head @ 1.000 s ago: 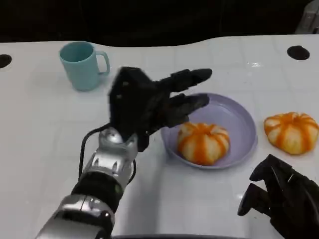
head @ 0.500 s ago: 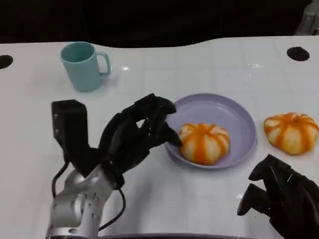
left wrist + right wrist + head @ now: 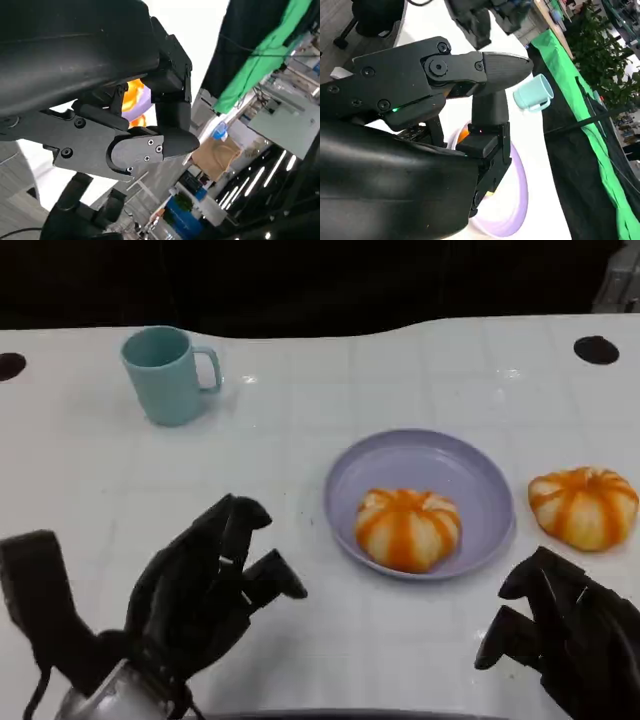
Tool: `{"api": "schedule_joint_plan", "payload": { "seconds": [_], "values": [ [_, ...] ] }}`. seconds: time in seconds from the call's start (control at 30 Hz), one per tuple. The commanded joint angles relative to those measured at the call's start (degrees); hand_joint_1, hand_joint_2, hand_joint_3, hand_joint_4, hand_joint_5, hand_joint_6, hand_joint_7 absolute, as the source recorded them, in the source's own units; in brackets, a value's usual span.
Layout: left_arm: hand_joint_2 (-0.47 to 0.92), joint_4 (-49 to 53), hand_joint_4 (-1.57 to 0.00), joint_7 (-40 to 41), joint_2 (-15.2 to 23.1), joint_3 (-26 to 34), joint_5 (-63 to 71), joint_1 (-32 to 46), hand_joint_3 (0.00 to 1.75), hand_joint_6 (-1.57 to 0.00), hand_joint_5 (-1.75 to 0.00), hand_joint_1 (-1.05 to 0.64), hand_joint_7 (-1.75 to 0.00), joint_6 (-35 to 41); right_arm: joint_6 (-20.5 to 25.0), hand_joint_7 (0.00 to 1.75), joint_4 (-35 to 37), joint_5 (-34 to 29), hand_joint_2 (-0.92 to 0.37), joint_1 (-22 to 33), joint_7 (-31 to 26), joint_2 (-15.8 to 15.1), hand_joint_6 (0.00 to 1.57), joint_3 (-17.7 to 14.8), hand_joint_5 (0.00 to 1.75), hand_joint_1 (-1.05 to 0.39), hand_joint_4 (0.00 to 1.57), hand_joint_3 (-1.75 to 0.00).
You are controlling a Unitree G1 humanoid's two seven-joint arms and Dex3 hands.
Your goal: Grasp the bread from the table and place it into the plate.
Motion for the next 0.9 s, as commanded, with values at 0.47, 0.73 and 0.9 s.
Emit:
{"api": "schedule_joint_plan", "payload": {
  "seconds": [0.47,0.73,0.9],
  "values": [
    [0.92,-3.85,-0.74,3.95,1.09,-1.62,-0.66,6.56,0.49,-0.52,-1.75,-0.53,-1.65,-0.59,1.24,1.57,-1.85,1.95,-0.92,1.03,-0.39,-0.43,0.55,-1.78,1.75,-0.47,0.65,-0.31],
    [0.92,-3.23,-0.76,3.26,1.87,-3.18,0.66,7.71,0.48,-0.53,-1.75,-0.54,-1.68,-2.66,1.07,1.58,-1.7,1.46,-0.92,0.93,-0.31,-0.68,0.54,-1.78,1.75,-0.49,0.65,-0.29],
    [0.92,-2.6,-0.77,3.35,2.09,-3.18,0.66,7.34,0.46,-0.54,-1.75,-0.55,-1.69,-3.05,0.65,1.58,-1.58,1.08,-0.92,1.02,-0.38,-0.46,0.54,-1.62,1.75,-0.48,0.65,-0.3]
  ]
}}
